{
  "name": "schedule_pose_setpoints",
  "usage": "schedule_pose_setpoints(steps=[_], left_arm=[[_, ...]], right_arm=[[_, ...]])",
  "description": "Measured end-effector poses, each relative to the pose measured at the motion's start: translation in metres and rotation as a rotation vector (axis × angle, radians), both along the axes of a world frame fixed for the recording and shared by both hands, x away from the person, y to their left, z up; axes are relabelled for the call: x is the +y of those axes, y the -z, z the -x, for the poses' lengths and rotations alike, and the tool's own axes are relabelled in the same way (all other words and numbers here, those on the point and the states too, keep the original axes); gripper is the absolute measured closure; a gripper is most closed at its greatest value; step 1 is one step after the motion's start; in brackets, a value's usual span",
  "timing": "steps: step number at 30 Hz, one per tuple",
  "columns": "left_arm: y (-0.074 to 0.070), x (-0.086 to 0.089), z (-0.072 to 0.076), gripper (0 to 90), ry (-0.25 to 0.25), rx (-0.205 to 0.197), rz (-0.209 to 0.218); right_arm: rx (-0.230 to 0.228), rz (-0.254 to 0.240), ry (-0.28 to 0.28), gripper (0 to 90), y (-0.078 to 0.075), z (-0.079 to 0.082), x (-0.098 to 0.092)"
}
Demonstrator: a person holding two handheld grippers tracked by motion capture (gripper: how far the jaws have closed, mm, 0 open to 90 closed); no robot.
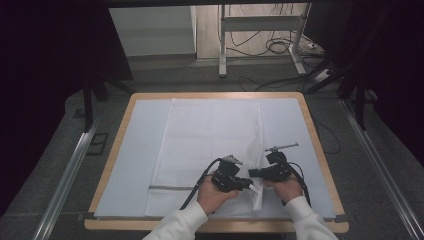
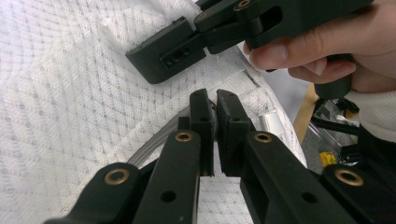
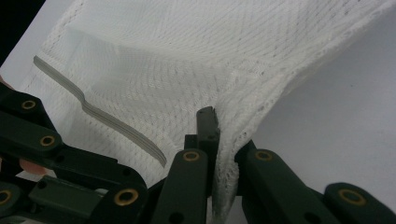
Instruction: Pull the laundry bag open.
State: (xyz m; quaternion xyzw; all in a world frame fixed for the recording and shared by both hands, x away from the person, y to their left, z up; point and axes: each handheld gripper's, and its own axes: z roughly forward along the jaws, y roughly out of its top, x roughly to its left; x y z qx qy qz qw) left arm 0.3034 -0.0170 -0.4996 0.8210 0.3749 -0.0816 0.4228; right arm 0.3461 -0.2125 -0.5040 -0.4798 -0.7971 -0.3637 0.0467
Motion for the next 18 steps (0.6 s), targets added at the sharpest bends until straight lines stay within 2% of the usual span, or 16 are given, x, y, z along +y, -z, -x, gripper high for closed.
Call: schedule_pose_setpoints(steps=[18], left_arm=[[0.011,0.004,-0.004,86.9,-0.015,0.04,0.008]], right_arm=[[-0.015,-0.01,-0.013,88.4,-0.001,0.001,-0.003]])
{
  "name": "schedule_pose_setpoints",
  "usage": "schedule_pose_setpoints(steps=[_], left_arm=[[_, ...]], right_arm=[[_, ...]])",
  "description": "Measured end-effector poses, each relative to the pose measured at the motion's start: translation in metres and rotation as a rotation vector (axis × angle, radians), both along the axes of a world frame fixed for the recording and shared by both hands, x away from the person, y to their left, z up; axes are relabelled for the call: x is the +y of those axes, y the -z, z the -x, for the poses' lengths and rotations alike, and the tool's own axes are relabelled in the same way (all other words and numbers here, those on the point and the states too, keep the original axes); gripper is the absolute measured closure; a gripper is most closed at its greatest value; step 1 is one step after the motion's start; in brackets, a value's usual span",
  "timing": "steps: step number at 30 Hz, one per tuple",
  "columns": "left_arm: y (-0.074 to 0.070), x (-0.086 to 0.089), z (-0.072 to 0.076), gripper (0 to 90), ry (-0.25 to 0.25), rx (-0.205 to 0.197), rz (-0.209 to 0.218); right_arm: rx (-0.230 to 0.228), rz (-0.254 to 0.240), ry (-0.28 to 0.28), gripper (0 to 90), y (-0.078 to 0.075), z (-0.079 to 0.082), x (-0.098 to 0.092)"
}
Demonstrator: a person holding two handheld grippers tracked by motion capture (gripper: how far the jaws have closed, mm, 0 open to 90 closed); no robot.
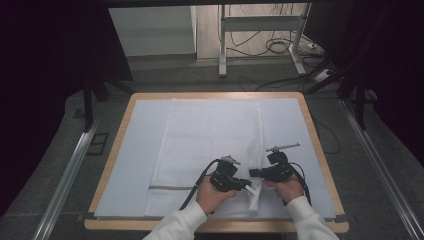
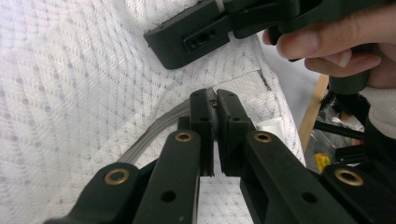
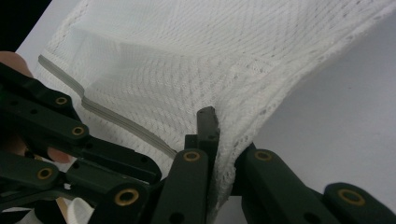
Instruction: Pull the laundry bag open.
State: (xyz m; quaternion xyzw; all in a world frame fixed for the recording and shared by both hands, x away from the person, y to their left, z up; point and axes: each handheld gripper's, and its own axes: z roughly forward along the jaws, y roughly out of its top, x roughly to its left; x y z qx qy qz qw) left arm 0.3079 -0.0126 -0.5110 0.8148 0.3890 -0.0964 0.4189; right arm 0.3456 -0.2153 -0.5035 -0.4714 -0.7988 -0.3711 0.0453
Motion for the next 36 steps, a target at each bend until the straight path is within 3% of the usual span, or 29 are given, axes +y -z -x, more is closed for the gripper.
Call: schedule_pose_setpoints(steps=[36], left_arm=[[0.0088,0.0066,-0.0046,86.9,-0.014,0.02,-0.012]], right_arm=[[-0.01,0.03,-0.032,88.7,0.0018,0.0028,0.0018]])
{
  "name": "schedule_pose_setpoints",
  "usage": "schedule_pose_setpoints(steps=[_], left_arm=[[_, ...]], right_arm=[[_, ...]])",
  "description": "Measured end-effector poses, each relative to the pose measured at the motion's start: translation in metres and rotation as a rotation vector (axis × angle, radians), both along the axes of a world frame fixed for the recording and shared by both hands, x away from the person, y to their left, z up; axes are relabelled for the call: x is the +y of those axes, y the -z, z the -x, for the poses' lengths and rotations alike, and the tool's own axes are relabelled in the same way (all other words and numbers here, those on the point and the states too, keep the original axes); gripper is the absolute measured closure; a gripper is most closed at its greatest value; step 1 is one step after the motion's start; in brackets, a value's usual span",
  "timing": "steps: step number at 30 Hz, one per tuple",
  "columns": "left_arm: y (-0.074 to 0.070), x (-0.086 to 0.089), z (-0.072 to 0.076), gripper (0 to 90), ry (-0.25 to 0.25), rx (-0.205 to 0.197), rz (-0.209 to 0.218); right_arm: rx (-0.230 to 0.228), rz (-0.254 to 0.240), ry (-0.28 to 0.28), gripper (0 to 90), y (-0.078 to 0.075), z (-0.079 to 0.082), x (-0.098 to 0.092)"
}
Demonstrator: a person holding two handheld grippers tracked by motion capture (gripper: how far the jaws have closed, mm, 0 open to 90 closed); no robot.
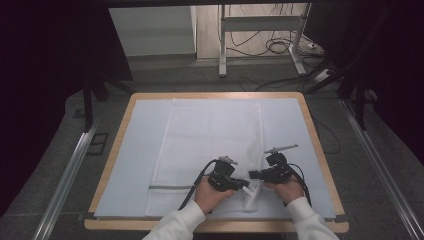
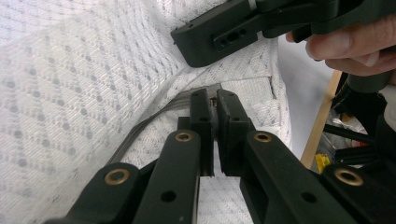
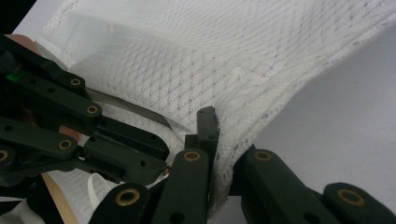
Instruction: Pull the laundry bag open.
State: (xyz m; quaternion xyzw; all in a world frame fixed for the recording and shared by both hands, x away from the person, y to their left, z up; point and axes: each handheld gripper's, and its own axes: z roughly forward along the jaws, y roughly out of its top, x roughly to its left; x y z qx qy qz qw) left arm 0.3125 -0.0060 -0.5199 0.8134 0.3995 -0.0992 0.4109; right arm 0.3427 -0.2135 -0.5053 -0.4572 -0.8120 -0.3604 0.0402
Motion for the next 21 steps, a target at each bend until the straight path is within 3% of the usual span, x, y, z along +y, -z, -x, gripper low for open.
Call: schedule_pose_setpoints(steps=[9,12,21], left_arm=[[0.0008,0.0014,0.0001,87.0,-0.001,0.003,-0.005],[0.002,-0.0003,0.0006,87.1,-0.004,-0.02,-0.051],[-0.0015,0.0053,0.0012,87.0,-0.011,-0.008,-0.031]], right_arm=[[-0.001,0.012,-0.008,88.7,0.0004,0.001,0.001],[-0.005,0.024,-0.016,88.8,0.0007,0.0011,0.0015],[-0.003,0.017,-0.016,88.8,0.0007,0.0005,0.0004]])
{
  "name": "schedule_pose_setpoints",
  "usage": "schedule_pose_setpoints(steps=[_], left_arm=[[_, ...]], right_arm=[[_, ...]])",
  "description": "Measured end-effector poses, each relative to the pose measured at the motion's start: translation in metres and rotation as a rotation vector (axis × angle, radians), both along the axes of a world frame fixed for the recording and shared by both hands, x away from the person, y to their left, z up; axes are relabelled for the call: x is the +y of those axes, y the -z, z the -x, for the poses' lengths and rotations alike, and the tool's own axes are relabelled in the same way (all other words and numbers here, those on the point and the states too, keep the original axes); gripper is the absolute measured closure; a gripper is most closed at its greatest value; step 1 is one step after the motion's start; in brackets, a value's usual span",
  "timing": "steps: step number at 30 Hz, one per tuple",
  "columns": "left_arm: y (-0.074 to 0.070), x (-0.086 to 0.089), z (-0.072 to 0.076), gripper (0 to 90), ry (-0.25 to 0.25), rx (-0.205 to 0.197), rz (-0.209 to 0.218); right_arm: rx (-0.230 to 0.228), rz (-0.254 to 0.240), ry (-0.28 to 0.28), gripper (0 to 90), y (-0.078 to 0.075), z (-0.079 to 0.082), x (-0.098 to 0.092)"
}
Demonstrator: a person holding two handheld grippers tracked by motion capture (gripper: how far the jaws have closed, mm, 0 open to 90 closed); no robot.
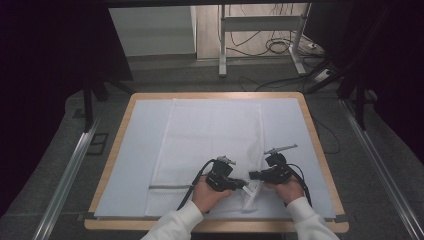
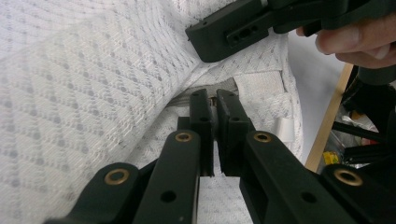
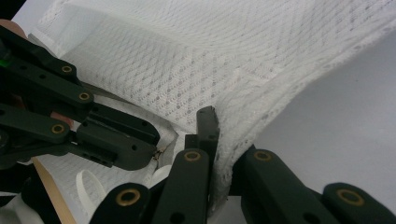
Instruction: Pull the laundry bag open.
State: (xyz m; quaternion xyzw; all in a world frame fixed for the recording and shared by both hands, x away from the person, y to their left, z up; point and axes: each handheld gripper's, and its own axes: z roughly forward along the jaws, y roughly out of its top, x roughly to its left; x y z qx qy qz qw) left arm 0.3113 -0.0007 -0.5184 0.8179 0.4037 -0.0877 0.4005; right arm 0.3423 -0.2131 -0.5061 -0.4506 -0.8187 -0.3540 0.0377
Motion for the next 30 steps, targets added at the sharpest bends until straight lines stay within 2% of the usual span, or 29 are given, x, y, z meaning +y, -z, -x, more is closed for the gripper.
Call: schedule_pose_setpoints(steps=[5,13,22,30], left_arm=[[-0.001,-0.002,0.003,87.0,0.0,-0.019,-0.021],[0.001,-0.001,0.006,86.9,-0.018,-0.04,-0.022],[0.002,0.004,0.003,86.9,-0.026,-0.019,-0.017],[0.006,0.012,0.003,87.0,-0.041,-0.021,-0.025]], right_arm=[[0.005,0.001,-0.003,88.8,0.001,-0.001,0.0],[-0.003,0.001,-0.004,88.8,0.0,-0.001,0.001],[-0.005,0.001,-0.005,88.8,0.0,-0.001,0.001],[-0.012,-0.003,0.004,88.8,-0.002,-0.002,-0.001]])
